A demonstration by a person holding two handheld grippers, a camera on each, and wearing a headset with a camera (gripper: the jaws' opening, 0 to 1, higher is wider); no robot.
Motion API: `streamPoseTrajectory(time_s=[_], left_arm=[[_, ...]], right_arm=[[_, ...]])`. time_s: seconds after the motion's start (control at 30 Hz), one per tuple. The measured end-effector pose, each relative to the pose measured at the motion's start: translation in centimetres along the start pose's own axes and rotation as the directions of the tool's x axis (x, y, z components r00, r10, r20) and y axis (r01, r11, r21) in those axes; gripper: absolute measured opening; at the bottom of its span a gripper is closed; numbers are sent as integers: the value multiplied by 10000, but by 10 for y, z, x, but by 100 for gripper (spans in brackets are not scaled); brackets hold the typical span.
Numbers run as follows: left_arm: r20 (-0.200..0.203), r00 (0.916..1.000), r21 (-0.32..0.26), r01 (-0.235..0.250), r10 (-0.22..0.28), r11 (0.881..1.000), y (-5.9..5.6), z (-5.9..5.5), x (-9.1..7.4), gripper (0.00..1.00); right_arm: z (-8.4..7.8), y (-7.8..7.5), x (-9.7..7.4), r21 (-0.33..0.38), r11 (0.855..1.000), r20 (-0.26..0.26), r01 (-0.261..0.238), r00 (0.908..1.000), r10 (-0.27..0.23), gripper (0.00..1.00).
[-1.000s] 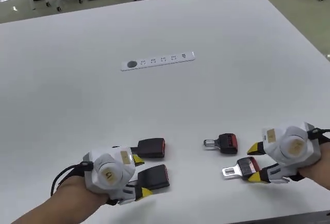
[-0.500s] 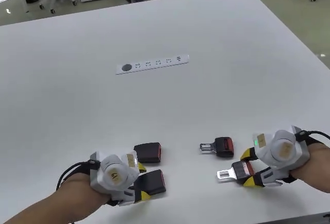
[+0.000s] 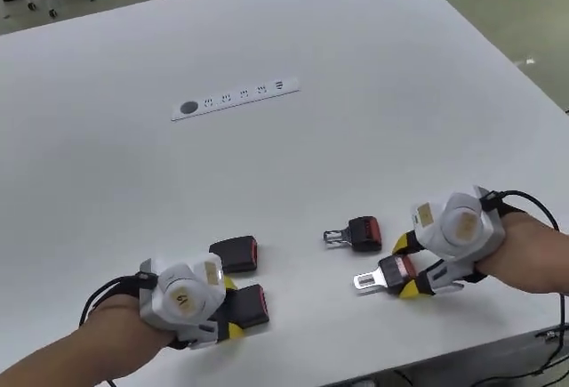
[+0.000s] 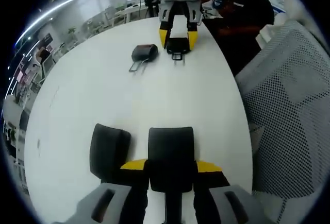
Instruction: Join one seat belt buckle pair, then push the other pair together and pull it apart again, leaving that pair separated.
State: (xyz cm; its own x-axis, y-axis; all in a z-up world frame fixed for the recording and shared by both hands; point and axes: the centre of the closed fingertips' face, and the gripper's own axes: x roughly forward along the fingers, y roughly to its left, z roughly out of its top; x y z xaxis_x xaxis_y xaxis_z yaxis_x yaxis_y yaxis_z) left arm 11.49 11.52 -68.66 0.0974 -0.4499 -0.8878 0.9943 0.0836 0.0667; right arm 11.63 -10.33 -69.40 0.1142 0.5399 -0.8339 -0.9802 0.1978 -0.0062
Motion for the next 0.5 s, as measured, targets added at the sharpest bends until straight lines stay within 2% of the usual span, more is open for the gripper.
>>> streamPoseTrajectory(time_s=[0.17,0.4,0.5], left_arm=[[-186,9998,78,52,-50,10000,-1,1,0,34],[-430,9989,482,189,-169,9987,-3,2,1,33],[-460,9988,484,174,-152,9987,-3,2,0,33]], right_arm=[[3,1,0,124,9998,201,129,9997,-131,34],[4,0,2,224,9996,366,187,9991,-196,34],[4,0,2,354,9991,612,219,9978,-241,34]])
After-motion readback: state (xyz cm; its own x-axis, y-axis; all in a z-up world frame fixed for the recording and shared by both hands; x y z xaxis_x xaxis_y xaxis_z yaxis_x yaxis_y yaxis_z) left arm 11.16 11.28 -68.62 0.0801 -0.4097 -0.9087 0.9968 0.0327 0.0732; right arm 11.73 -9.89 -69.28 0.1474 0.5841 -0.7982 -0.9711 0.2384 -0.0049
